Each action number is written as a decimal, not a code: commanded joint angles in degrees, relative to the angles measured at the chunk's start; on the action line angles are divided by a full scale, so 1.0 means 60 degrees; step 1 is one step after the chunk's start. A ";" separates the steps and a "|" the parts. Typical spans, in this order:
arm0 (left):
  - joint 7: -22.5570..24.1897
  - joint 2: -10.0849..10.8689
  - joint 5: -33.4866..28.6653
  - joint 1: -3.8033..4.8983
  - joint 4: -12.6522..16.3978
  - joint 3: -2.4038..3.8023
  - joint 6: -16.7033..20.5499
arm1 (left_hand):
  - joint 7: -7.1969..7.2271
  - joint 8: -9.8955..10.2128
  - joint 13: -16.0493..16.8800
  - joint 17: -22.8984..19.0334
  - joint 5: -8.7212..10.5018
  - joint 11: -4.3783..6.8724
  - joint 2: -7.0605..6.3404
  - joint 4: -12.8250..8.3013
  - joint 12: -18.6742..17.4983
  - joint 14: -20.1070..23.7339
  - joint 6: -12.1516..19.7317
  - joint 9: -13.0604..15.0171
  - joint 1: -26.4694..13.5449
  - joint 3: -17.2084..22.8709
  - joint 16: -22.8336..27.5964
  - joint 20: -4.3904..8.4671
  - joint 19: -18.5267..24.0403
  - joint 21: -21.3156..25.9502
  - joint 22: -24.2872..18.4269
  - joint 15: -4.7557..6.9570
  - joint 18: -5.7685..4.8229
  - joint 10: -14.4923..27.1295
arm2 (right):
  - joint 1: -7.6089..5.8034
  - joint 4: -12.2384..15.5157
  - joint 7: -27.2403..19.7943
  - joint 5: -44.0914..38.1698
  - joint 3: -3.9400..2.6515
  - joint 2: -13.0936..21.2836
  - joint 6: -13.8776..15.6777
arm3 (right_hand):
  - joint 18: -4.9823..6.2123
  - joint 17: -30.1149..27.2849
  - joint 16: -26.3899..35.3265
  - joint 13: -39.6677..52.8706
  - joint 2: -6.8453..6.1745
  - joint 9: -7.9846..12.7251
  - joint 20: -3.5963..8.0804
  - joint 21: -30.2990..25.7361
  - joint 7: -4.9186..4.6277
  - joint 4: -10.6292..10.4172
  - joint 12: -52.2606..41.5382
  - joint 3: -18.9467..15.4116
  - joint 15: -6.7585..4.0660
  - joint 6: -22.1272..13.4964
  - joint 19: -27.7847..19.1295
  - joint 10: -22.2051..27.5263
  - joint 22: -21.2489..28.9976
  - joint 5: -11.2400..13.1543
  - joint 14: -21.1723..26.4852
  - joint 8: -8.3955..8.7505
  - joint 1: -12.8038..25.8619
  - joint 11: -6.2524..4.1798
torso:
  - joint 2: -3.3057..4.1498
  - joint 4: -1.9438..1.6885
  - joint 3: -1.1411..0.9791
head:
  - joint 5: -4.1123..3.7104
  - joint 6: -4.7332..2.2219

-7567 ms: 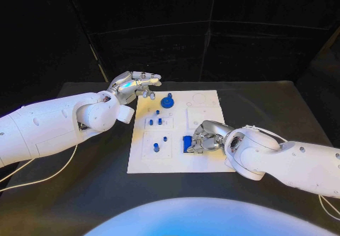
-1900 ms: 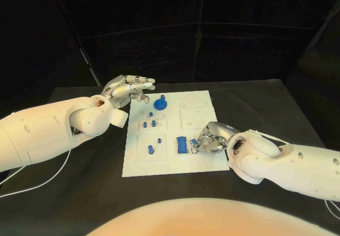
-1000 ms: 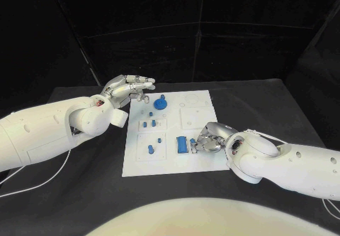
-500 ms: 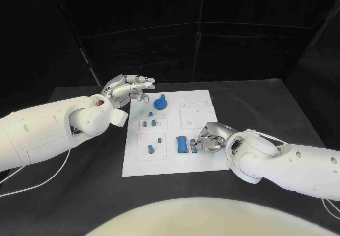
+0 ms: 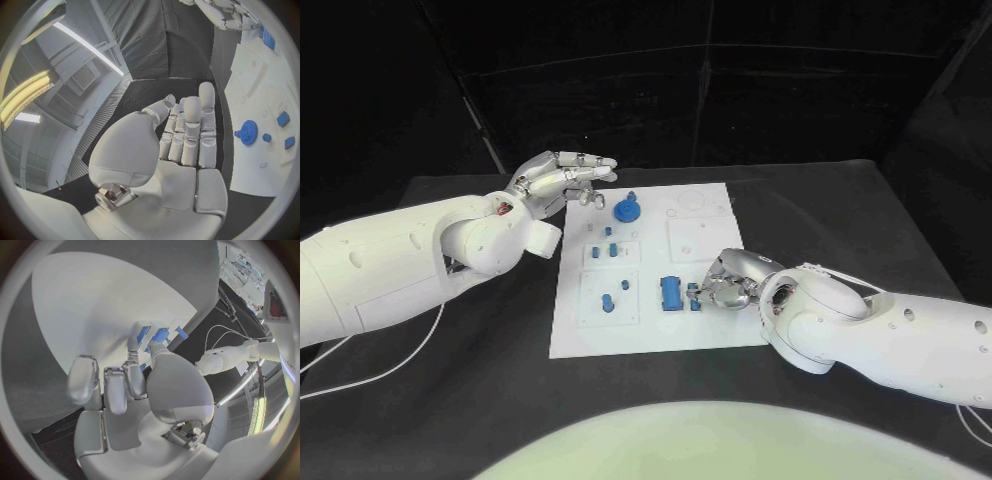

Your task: Assemble the parts on the task board

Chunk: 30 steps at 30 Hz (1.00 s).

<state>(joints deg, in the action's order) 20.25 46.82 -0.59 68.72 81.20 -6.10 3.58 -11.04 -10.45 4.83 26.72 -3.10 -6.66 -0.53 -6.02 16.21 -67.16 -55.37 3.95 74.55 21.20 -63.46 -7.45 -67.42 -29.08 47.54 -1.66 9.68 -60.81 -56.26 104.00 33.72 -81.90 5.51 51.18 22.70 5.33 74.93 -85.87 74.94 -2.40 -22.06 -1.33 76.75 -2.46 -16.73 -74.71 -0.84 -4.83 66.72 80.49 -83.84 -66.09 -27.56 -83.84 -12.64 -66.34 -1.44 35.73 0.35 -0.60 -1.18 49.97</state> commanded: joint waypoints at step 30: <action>0.1397 -0.0601 -0.0510 -0.0002 -0.1236 0.0009 0.0671 | -0.0057 -0.0168 -0.0205 -0.2466 0.0021 -0.0272 0.0108 0.0801 -0.0186 0.2016 0.0261 -0.0031 -0.0172 -0.1623 0.4777 -0.0559 0.1909 0.2980 -0.2357 -0.0578 0.0066 0.0498 | -0.1334 -0.3088 -0.7754 0.9726 -0.0057 -0.0328 0.0280 | 0.0779 -0.6347 0.7713 -0.5162 0.0709 0.0665 -0.0824 -0.5881 -0.1148 0.0725 0.8125 -0.0896 0.0964 -0.1879 -0.3610 0.4631 0.6752 0.2689 0.2502 0.1411 -0.1954 0.1085 | -0.0634 -0.0004 0.0140 | -0.0095 -0.1059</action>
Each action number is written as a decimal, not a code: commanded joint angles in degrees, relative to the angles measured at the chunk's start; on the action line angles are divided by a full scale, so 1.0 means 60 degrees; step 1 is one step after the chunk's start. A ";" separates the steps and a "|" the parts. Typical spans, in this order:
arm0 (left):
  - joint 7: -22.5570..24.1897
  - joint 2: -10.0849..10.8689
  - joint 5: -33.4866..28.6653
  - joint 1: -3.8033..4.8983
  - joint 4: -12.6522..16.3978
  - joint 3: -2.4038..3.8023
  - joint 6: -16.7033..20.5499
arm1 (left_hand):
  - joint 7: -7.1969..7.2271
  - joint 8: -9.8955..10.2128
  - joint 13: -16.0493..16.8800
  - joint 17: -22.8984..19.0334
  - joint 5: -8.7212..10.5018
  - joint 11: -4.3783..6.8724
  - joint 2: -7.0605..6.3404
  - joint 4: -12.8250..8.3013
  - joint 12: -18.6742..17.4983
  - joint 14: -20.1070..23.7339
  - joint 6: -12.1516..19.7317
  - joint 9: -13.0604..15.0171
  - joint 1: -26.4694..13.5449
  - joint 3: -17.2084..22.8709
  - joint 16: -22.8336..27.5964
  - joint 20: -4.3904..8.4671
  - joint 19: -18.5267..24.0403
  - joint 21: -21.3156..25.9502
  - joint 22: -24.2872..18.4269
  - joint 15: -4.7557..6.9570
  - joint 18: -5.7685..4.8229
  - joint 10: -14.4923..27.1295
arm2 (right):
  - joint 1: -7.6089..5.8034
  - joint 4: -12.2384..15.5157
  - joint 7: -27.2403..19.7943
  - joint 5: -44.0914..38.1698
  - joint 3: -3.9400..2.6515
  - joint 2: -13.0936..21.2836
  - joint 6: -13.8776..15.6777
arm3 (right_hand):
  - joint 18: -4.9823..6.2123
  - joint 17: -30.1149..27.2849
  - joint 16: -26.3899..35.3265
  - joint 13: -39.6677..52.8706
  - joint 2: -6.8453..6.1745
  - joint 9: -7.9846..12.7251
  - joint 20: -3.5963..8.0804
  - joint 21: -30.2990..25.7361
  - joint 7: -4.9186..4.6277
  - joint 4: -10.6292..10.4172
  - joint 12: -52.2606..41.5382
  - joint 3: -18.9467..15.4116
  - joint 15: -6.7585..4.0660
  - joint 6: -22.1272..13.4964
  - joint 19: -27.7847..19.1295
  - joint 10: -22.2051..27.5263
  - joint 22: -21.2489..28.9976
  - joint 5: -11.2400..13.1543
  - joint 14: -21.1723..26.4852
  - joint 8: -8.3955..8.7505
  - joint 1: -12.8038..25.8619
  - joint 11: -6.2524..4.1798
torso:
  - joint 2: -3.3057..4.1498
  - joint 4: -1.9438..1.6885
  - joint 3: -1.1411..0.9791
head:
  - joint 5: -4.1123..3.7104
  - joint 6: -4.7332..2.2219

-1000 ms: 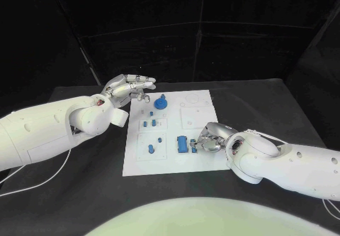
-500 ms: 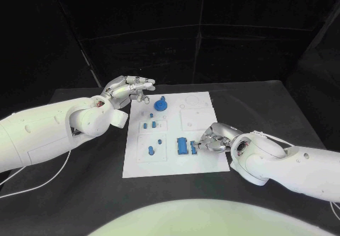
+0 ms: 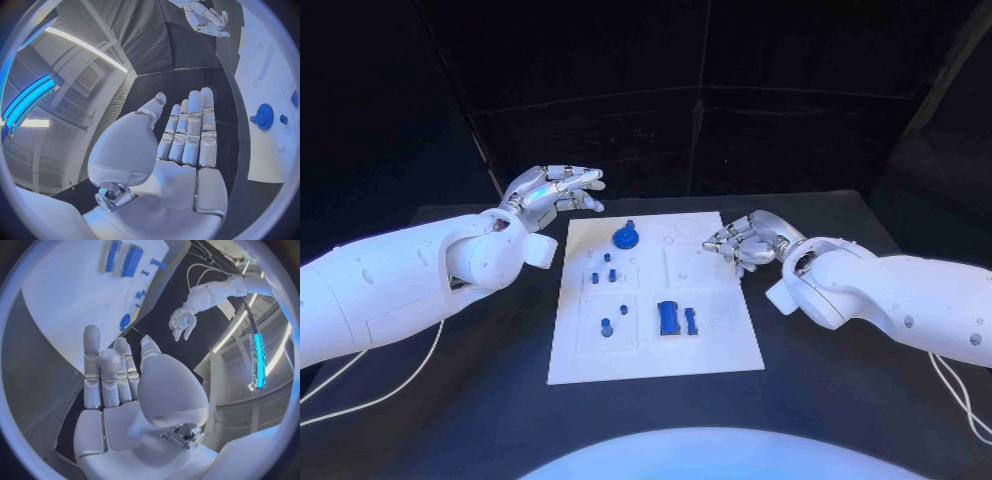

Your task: Assemble the parts on the task board

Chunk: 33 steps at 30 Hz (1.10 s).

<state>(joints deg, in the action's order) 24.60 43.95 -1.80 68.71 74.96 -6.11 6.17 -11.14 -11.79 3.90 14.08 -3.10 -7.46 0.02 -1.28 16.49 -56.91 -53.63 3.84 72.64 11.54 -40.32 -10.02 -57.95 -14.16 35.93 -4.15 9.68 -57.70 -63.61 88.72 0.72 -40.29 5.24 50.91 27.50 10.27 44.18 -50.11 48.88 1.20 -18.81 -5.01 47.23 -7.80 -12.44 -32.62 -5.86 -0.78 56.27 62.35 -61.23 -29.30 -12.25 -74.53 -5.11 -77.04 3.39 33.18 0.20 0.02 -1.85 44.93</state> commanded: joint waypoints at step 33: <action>0.0624 -0.1246 -0.0841 -0.0488 -0.1227 0.0262 0.2371 | 0.1051 0.1965 -0.0650 -0.2347 0.0517 0.0324 -0.0003 0.0213 -0.2748 0.5325 0.4817 -0.0640 -0.6306 -0.1924 0.5918 0.0361 0.6982 0.2360 -0.4845 -0.0104 -0.0738 0.5345 | -0.0078 -0.3484 -0.4020 0.5452 -0.0270 -0.2519 -0.0902 | -0.0781 -0.7363 0.8351 -0.8146 -0.0201 0.3135 -0.0291 -0.7871 0.0397 0.2073 0.5436 0.0206 0.0130 -0.5178 -0.6038 0.5620 0.4883 0.1224 0.7654 0.0852 0.6564 0.0174 | -0.0342 -0.0025 0.0019 | 0.0265 -0.1619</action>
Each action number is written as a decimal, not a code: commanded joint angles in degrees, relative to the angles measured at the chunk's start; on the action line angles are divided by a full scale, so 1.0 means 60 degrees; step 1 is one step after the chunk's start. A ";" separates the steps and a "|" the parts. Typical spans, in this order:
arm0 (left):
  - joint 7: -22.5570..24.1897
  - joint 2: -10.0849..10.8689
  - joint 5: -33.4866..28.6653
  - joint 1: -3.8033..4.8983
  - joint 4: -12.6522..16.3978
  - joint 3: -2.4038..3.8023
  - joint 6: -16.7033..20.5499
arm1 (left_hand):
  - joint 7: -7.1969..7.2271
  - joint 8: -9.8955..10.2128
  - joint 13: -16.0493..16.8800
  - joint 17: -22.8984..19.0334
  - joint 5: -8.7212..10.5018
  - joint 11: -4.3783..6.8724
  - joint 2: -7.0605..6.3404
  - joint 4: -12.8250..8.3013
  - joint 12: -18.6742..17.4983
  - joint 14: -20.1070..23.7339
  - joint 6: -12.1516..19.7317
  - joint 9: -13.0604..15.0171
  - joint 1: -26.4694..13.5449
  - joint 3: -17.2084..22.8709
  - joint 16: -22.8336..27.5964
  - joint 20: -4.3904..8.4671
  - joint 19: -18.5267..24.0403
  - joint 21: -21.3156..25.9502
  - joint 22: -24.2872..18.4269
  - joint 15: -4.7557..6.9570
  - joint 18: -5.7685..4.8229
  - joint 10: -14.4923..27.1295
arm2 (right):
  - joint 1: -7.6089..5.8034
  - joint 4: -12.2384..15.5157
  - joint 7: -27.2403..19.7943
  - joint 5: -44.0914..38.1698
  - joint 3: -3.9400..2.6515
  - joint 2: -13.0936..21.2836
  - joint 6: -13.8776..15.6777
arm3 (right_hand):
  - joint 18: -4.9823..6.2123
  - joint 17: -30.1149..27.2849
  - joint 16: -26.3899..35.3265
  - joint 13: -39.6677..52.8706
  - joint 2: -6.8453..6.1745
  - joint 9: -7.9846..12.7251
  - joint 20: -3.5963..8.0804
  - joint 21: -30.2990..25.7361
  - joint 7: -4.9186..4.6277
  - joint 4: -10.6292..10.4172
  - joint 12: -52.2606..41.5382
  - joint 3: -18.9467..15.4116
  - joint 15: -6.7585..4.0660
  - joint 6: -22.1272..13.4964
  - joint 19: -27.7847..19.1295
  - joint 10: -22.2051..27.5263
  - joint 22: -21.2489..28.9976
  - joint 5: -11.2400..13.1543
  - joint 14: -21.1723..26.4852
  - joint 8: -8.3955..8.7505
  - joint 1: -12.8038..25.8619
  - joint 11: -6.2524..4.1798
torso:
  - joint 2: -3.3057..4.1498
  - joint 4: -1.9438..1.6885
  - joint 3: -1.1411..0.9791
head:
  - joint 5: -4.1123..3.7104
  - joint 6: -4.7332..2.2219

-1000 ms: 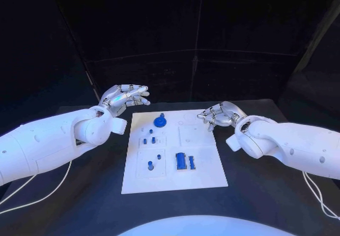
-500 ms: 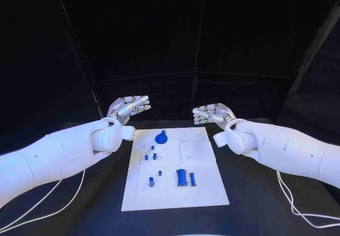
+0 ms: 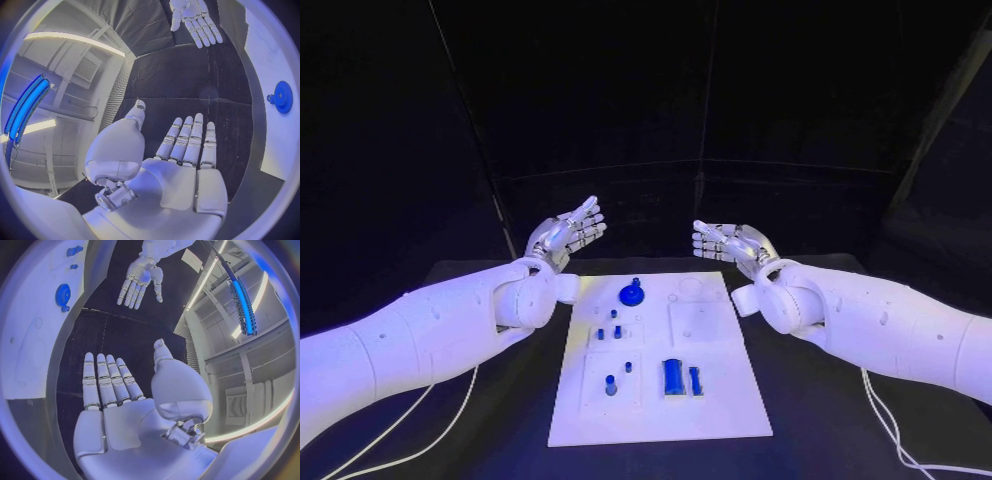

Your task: Assemble the parts on the task board

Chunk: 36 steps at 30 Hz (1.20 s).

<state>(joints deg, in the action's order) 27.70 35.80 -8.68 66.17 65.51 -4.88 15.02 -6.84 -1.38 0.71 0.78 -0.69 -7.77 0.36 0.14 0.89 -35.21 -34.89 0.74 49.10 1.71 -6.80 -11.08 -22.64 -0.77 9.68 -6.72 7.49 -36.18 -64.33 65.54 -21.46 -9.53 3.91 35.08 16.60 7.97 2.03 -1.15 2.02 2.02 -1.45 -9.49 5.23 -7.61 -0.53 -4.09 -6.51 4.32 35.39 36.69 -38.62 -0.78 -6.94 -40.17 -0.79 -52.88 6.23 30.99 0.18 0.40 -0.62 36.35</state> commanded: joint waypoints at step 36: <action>0.0348 0.1482 0.1447 -0.1002 0.4073 0.0814 0.4849 | 0.1139 0.0230 -0.0118 -0.0129 0.0116 0.1295 -0.0060 -0.0024 -0.0148 0.4922 0.4880 -0.0124 -0.6871 -0.0285 0.1133 0.1847 0.3774 0.0128 -0.1614 0.1121 -0.1248 0.5050 | 0.0695 0.4069 -0.1389 0.1589 -0.0651 0.1602 0.4587 | -0.1328 -0.0338 0.0192 -0.0336 -0.0337 0.0242 0.1581 -0.0872 0.1268 0.0088 0.0682 0.1084 -0.0720 -0.4928 -0.5116 0.5391 0.0131 0.1157 0.5613 0.0132 0.7378 -0.1038 | 0.0031 -0.0029 -0.0067 | 0.0103 -0.0328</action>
<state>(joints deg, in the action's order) 28.55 44.68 -1.00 60.07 89.84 -0.09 43.35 0.02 -0.23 0.08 0.05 -0.22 -0.01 0.01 -0.01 0.39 -7.68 -7.66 0.05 10.68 0.32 -0.39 -0.22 -4.39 -0.23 0.18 -0.11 1.22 -7.87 -60.06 89.81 -28.75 -0.15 0.06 44.68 43.33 1.28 0.06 -0.27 0.08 0.02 -0.06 0.00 0.38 0.02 0.04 -0.21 -0.47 -0.07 7.82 8.27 -8.67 -0.09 -0.36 -8.94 -0.23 -11.72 0.01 31.18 -0.01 0.00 0.01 34.37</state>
